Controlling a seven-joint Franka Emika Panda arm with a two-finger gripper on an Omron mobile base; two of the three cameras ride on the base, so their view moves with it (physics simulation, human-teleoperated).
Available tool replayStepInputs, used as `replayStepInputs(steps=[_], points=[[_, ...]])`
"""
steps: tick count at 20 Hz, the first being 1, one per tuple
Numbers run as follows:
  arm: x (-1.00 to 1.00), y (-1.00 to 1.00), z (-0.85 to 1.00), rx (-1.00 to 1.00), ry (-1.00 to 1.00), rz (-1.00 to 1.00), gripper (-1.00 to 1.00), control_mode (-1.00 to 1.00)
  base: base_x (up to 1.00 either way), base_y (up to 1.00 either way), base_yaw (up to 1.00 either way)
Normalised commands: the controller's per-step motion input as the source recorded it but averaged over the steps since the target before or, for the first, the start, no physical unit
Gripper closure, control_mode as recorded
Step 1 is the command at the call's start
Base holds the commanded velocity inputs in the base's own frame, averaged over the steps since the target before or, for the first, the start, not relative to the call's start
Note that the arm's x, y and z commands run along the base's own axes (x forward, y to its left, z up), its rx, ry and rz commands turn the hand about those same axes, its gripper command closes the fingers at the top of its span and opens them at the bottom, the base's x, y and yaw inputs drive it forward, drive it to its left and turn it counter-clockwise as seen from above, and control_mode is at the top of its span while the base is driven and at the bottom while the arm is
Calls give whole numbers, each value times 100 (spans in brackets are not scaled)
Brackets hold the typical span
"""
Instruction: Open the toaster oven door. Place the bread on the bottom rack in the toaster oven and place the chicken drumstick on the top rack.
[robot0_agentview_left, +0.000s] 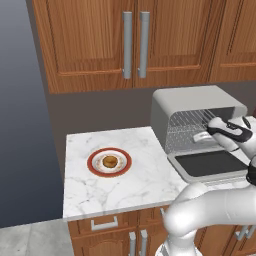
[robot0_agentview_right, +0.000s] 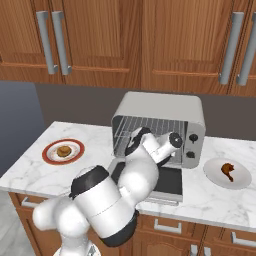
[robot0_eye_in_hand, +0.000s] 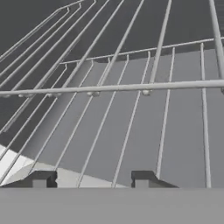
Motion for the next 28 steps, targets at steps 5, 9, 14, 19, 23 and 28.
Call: replayStepInputs(steps=[5,9,14,19,23,28], points=[[-100,0,-99,0,28,0,-100,-100,0,0,0],[-99,0,-99,-1,30,0,-100,-100,0,0,0],[-99,0,-100,-2,29,0,-100,-100,0,0,0],[-99,-1,-62,-1,20,0,-100,-100,0,0,0],[-79,-1,27,0,0,0,-100,-100,0,0,0],[-50,9,71,0,0,0,-100,-100,0,0,0]])
